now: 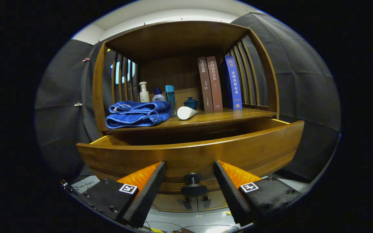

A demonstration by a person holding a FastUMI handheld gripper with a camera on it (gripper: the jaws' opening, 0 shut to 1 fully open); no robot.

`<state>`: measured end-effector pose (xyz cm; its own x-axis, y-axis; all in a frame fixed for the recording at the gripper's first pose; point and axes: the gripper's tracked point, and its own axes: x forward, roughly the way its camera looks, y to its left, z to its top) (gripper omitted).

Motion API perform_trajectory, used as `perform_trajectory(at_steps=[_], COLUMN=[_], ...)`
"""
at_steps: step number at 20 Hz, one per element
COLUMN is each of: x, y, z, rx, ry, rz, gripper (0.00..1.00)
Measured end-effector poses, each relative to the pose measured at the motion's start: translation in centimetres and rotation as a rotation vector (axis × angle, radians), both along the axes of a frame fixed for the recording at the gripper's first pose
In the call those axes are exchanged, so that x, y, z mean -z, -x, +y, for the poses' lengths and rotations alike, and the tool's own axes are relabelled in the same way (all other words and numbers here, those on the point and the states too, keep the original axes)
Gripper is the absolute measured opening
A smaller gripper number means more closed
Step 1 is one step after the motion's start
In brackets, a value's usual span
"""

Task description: Pull open the drawer, take out the items inside it, and place them on the countertop above the cabinet.

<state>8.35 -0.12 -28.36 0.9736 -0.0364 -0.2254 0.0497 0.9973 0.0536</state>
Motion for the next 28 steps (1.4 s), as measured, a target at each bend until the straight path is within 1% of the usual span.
perform_trajectory(at_steps=[7, 14, 23, 26, 28], x=[0.6, 0.9, 1.0, 1.1, 0.7], y=[-4.7, -7.5, -8.1, -8.1, -7.5], z=[-0.2, -0.3, -0.2, -0.4, -0.1], rx=[-0.005, -0.004, 0.013, 0.013, -0.002], ry=[0.026, 0.022, 0.020, 0.027, 0.021], rz=[0.006, 0.005, 0.004, 0.035, 0.046], gripper=[0.99, 0.99, 0.99, 0.99, 0.99])
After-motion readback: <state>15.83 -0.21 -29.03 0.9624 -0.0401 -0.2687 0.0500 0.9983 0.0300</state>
